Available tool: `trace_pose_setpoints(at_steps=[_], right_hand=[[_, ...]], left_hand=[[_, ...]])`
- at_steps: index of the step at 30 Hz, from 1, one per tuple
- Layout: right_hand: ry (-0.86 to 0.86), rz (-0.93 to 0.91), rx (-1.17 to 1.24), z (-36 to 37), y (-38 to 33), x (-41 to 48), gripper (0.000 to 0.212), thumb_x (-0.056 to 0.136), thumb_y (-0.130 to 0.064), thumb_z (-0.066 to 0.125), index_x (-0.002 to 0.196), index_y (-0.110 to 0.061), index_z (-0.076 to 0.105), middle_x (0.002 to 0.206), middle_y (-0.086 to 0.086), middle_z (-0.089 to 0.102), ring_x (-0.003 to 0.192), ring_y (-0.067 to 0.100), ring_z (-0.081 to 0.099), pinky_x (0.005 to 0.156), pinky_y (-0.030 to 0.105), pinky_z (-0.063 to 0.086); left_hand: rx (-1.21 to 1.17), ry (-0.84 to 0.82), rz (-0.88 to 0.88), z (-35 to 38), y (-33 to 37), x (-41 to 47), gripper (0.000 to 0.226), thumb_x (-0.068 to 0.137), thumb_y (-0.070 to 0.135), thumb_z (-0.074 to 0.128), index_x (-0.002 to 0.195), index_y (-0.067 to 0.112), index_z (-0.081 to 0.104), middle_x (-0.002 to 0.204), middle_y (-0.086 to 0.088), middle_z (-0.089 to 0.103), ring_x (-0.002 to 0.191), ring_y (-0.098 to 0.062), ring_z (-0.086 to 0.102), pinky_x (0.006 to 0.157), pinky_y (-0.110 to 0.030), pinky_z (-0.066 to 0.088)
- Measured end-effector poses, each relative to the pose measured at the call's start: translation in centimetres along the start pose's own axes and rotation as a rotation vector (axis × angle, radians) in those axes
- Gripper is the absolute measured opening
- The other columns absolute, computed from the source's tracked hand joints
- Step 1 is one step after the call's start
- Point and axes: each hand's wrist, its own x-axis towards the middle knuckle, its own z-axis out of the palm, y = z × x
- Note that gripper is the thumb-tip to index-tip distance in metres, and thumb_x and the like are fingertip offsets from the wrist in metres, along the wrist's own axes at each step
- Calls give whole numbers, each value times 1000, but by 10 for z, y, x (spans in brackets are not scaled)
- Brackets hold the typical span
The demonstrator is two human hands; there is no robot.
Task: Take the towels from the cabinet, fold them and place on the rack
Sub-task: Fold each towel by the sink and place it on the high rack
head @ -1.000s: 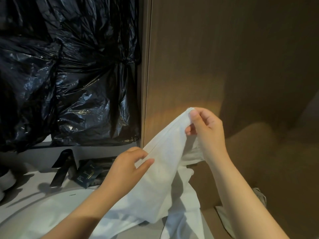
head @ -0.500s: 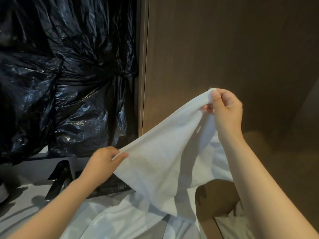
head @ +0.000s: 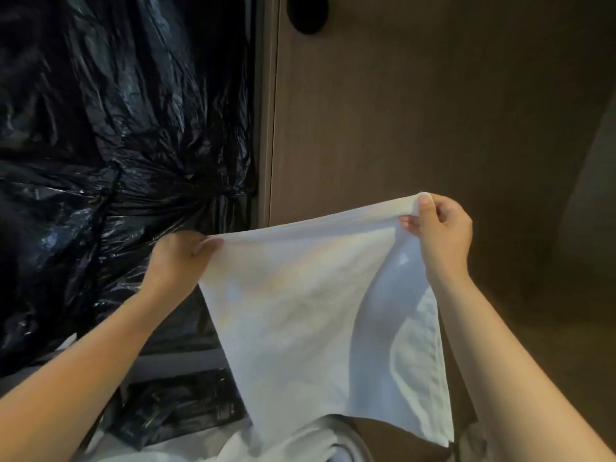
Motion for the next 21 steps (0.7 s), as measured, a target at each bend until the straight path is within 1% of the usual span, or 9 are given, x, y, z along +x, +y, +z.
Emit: trace_pose_setpoints(at_steps=[3,5,7,8,10,12,14,16,21], right_hand=[[24,29,-6,-3,2,5,23,100,-32,55,103,-14,68,93,1,70,80,9,72,73,19,58],[50,46,-27,-8,6,7,20,98,-34,57,98,-18,69,83,-2,71,72,8,71,65,17,57],[77,64,-71,-11,11,6,17,96,-37,59,91,-24,68,74,-5,68,64,8,68,59,18,54],[91,66,-111,-12,14,5,18,96,-39,59,87,-26,67,72,-5,67,64,9,66,61,21,52],[108,60,-186,-12,20,3,20,94,-42,59,84,-27,66,76,-7,65,73,10,64,68,25,51],[120,54,-236,-10,23,-1,22,94,-46,59,88,-26,67,81,-10,65,80,11,63,70,25,50],[126,49,-266,-8,23,-3,25,94,-48,57,90,-25,66,82,-10,64,79,11,61,71,25,50],[107,29,-249,-7,21,-5,26,96,-46,54,89,-22,62,83,-9,61,78,11,59,70,24,49],[69,-42,-243,-5,13,-21,22,101,-39,43,97,-19,50,82,-11,52,72,6,51,62,17,39]], left_hand=[[4,62,34,-5,6,14,43,94,26,60,55,13,50,49,-2,42,49,-20,41,48,-32,26],[-11,117,40,-6,5,20,28,92,29,63,72,10,61,60,-5,53,59,-26,50,51,-33,30],[-69,170,16,-5,4,22,17,90,29,66,91,12,65,77,-5,60,71,-23,54,54,-30,34],[-110,187,-9,-4,3,21,20,88,28,68,100,13,63,84,-3,60,76,-21,54,56,-29,36],[-152,199,-53,-1,1,21,32,87,27,70,112,12,59,93,-1,58,82,-19,52,61,-27,38],[-126,199,-64,1,-2,21,30,88,30,69,110,11,64,89,1,59,79,-16,53,59,-25,37],[-130,193,-107,3,-4,21,25,88,34,67,98,11,69,78,1,61,68,-14,52,53,-21,34],[-177,187,-181,3,-2,22,26,89,37,65,91,11,67,69,2,58,62,-11,50,50,-23,34],[-343,177,-218,4,7,15,23,96,34,54,96,11,54,75,0,53,65,-13,49,52,-28,36]])
